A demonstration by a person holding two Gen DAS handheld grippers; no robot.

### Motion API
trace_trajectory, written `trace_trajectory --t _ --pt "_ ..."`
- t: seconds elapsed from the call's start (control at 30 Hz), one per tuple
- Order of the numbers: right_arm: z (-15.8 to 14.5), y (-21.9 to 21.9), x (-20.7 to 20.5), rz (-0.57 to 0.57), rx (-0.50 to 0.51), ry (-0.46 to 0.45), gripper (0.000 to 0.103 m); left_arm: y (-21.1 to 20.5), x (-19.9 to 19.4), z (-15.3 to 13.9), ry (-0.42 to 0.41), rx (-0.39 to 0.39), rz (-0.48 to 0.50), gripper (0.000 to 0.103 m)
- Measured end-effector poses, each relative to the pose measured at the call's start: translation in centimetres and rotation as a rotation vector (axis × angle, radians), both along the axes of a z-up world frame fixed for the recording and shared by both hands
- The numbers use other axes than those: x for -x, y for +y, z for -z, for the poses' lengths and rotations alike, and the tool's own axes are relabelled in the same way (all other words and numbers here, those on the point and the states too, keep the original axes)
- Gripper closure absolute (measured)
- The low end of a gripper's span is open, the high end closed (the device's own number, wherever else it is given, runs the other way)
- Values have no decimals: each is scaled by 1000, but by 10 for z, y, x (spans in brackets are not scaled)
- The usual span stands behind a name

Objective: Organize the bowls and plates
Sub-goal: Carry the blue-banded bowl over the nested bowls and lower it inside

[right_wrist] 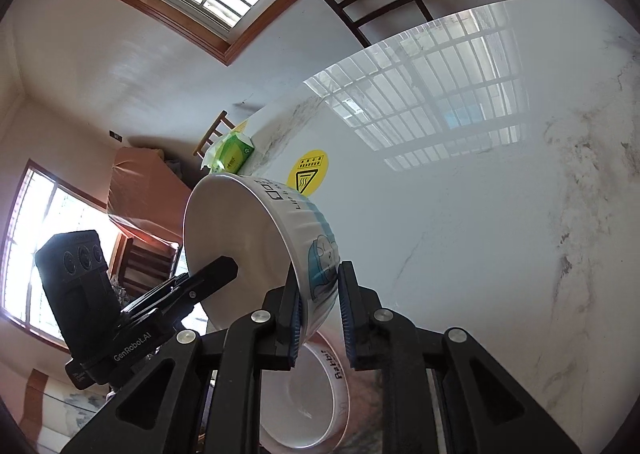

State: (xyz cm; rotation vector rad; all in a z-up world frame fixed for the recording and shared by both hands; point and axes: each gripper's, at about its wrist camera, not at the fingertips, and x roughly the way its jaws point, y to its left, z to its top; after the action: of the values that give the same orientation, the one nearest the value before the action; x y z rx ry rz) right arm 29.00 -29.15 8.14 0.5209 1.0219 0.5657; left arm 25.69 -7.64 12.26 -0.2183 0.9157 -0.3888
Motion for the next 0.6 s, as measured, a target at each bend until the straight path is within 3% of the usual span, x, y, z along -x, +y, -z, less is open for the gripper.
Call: trace_trajectory --t 0.27,0.6 --pt "8 3 49 -25 22 29 86 4 52 9 33 13 30 84" --pt "12 16 75 -48 70 49 85 10 80 20 68 0 42 84"
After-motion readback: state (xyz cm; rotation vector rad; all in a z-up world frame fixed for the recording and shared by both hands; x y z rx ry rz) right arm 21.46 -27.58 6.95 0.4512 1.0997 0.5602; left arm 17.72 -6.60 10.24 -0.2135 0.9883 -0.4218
